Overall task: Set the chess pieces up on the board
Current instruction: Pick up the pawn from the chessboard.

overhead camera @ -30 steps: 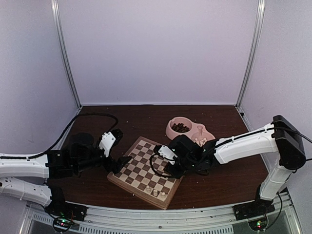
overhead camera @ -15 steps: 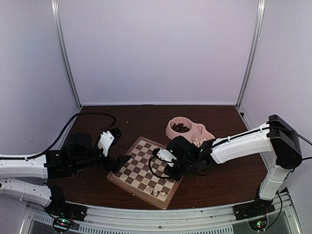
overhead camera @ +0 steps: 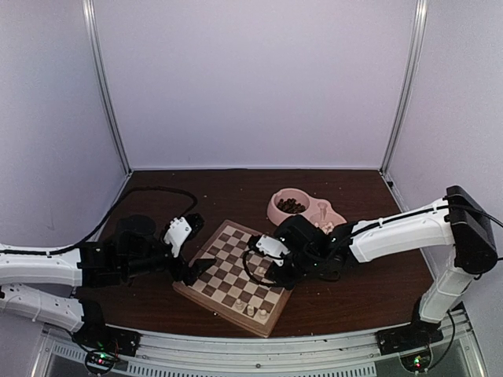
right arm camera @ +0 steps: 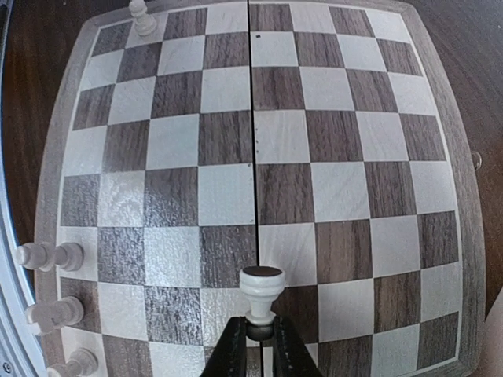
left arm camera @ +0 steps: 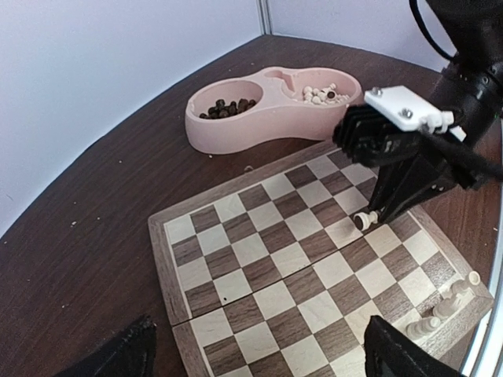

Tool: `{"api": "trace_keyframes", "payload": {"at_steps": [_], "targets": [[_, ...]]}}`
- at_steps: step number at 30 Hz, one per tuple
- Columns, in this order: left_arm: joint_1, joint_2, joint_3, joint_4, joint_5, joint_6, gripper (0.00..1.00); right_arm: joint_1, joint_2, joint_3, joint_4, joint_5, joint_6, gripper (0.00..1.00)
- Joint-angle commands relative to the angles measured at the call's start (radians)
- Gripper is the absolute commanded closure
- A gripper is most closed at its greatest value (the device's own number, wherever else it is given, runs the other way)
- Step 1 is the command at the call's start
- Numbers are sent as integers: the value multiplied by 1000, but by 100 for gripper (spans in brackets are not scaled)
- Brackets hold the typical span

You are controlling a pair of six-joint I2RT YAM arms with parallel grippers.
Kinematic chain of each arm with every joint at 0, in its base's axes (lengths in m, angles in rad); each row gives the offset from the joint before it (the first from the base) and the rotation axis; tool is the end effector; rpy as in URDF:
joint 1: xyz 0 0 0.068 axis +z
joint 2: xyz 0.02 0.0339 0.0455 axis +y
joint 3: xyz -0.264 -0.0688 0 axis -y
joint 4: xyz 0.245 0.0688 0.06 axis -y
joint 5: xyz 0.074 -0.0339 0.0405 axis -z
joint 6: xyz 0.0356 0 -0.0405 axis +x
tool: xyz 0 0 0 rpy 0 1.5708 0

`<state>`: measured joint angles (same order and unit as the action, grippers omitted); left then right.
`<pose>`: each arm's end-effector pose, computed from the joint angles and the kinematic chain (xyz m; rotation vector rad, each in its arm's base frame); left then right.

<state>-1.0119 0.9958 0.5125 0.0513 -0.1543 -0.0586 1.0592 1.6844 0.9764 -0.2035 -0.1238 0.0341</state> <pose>0.1215 -0.1840 0.2286 0.8441 1.8542 -0.5291 0.1636 0.3004 0.1756 -1.3114 2.2191 0.5948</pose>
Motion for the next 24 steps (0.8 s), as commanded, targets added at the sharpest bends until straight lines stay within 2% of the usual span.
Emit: {"api": "trace_keyframes", "payload": {"at_steps": [1, 13, 21, 24], "targets": [[-4, 39, 18, 52, 72, 13, 8, -5, -60, -28, 47, -51, 10, 88], [-2, 111, 20, 128, 384, 29, 7, -5, -103, -49, 81, -219, -4, 87], [-3, 216, 15, 241, 508, 81, 8, -4, -109, -57, 118, -339, -17, 87], [-3, 266, 42, 235, 548, 78, 10, -4, -111, -59, 123, -346, -17, 87]]}}
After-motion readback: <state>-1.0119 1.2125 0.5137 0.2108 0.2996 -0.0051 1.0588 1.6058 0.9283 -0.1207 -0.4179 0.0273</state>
